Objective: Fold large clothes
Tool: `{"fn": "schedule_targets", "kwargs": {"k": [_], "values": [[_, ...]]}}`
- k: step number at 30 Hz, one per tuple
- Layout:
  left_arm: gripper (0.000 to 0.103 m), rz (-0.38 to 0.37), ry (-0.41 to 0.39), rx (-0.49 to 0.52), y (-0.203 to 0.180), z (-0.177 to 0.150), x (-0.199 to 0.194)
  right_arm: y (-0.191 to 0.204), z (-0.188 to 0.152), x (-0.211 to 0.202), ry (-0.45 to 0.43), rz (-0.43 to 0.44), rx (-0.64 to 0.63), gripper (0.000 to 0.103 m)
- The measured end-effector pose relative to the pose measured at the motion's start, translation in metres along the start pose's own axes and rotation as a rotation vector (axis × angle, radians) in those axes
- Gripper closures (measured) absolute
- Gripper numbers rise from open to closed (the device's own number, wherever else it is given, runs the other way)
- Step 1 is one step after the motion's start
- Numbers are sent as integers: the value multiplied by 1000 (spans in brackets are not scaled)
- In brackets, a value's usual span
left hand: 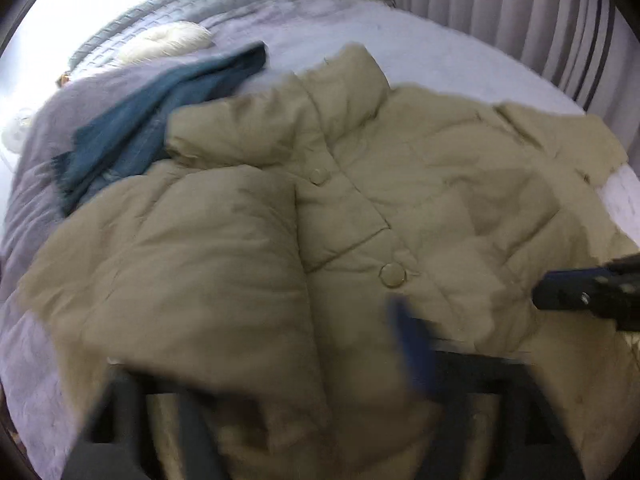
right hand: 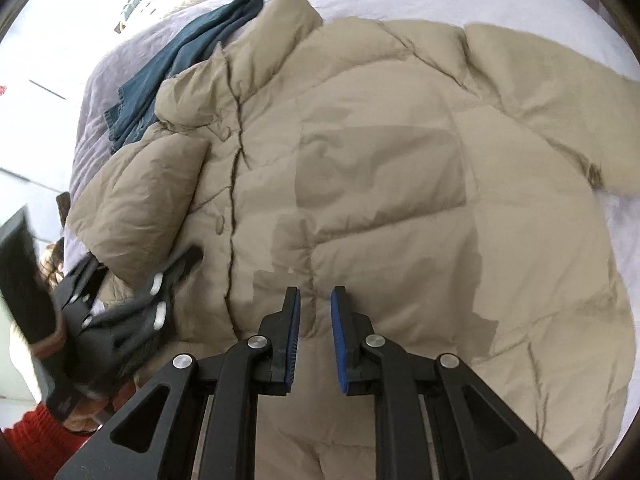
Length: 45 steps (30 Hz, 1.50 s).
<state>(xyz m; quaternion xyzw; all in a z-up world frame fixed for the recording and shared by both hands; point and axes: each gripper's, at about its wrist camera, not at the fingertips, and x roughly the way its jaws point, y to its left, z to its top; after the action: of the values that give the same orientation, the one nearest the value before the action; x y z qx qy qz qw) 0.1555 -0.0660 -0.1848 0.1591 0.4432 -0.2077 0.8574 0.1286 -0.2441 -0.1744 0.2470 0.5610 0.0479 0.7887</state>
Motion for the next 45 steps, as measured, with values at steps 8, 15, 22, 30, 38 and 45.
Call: {"fn": "schedule_targets", "kwargs": {"k": [8,15,22,30,38,45], "values": [[16,78,-73,-210,59,-39,-76,72,7,-21,-95,33,-285,35],[16,217,60,-495,135,-97,-75,191,-7,11,-157,-40,-650,23],[16,321,136,-486,137,-91,-33,226,13,55,-256,-280,-721,23],[16,341,148,-589,168,-95,-21,73,65,9,-306,-268,-73,23],[16,33,117,-470,172,-92,-71,-12,55,20,-172,-47,171,23],[16,-200,83,-755,253,-57,-28,-12,60,28,-158,-27,174,23]]}}
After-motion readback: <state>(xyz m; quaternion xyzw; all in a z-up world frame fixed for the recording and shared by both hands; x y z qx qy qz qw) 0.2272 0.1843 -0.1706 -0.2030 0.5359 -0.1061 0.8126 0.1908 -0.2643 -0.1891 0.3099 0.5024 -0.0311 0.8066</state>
